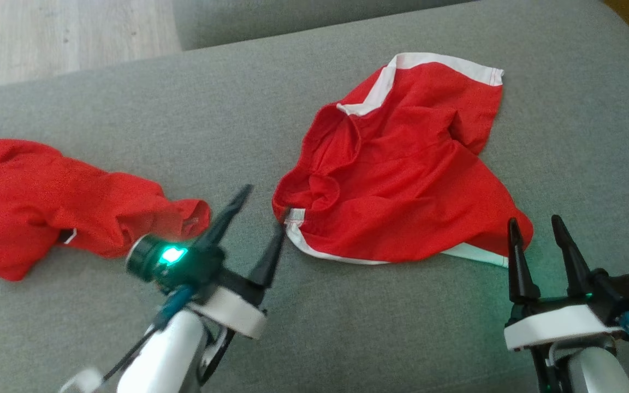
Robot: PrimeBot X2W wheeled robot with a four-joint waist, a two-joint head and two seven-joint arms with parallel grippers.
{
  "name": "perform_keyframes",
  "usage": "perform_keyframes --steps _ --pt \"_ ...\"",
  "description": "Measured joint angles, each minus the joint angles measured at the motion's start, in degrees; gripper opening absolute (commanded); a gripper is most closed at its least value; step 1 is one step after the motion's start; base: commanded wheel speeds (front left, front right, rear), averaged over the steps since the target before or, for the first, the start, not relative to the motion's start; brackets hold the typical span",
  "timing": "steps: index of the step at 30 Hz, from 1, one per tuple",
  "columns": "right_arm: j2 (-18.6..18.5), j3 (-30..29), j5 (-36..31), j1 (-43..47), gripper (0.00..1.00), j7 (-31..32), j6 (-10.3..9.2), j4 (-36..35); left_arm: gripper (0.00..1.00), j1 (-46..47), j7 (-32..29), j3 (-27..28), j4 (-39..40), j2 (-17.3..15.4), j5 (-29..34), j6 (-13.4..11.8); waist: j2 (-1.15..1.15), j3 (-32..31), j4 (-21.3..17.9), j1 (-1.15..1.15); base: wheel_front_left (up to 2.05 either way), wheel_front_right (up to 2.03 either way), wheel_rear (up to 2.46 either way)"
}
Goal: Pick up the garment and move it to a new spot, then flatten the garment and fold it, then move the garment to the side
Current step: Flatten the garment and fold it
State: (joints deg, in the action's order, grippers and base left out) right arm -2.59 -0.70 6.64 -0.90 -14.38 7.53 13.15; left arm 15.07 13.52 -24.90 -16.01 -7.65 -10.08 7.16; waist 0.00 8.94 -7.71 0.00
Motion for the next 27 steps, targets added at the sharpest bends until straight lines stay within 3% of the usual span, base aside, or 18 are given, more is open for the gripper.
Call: perform_keyframes --steps 7,12,18,24,27 --pt "0.0 0.1 1.2 -1.0 1.0 0.0 0.0 -0.1 1.0 12.0 -8.5 -18.6 -5.1 -8.2 1.9 0.4 0.0 2.5 -0.7 0.0 0.0 0.0 0.0" --pt "0.0 0.3 1.6 -1.9 1.0 0.0 0.0 0.0 1.0 18.7 -11.9 -26.2 -7.2 -12.6 -0.3 0.4 0.0 4.1 -1.5 0.0 0.0 0.0 0.0" --pt "0.0 0.7 1.9 -2.1 1.0 0.0 0.0 0.1 1.0 24.8 -14.7 -36.3 -7.6 -17.3 -8.2 0.4 0.0 5.0 -2.5 0.0 0.0 0.0 0.0" --pt "0.0 1.6 2.4 -3.0 1.0 0.0 0.0 1.0 1.0 31.8 -20.3 -47.1 -5.3 -21.0 -21.9 0.4 0.0 5.0 -3.5 0.0 0.0 0.0 0.0" --pt "0.0 2.5 2.5 -4.3 1.0 0.0 0.0 1.3 1.0 35.4 -24.4 -49.7 -3.6 -23.1 -27.2 0.4 0.0 5.0 -4.3 0.0 0.0 0.0 0.0"
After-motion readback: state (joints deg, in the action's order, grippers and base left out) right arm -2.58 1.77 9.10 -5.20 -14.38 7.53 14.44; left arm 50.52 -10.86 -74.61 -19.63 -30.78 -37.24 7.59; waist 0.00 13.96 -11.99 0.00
